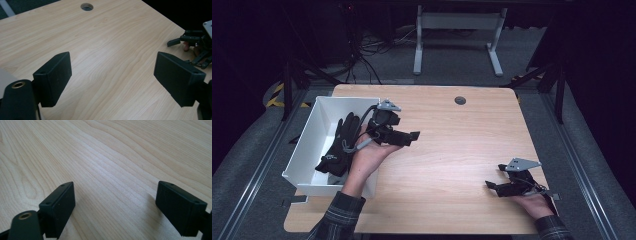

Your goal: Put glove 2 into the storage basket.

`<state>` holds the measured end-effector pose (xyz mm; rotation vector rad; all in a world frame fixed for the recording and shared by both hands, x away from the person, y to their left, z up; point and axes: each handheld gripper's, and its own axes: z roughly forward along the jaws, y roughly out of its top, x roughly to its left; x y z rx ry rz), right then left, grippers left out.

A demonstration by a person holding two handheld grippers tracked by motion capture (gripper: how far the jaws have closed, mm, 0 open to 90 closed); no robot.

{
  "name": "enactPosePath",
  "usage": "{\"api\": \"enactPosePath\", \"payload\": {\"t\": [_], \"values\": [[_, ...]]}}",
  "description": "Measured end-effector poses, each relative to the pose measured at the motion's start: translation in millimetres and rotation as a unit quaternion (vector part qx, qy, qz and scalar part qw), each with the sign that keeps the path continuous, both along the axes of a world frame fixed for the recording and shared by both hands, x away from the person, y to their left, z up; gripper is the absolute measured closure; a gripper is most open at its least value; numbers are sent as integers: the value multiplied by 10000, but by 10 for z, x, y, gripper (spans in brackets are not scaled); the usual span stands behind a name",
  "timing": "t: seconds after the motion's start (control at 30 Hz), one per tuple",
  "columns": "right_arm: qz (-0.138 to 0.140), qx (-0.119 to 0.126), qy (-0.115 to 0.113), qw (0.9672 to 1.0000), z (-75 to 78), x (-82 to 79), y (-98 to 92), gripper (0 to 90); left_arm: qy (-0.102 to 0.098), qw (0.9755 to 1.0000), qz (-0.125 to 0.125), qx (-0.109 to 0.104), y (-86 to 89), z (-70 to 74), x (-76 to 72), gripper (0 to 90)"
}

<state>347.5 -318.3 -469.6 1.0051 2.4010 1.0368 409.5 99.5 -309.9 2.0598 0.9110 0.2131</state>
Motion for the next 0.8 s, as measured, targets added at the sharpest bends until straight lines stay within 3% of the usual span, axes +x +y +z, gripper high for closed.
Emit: {"api": "enactPosePath", "payload": {"t": [0.33,0.8], "values": [[6,-11,0,10000,-1,2,0,154,118,9996,-251,49,-322,-251,-54,153],[8,-16,9,10000,0,3,1,151,158,9987,-448,166,-604,-621,-134,149]]}}
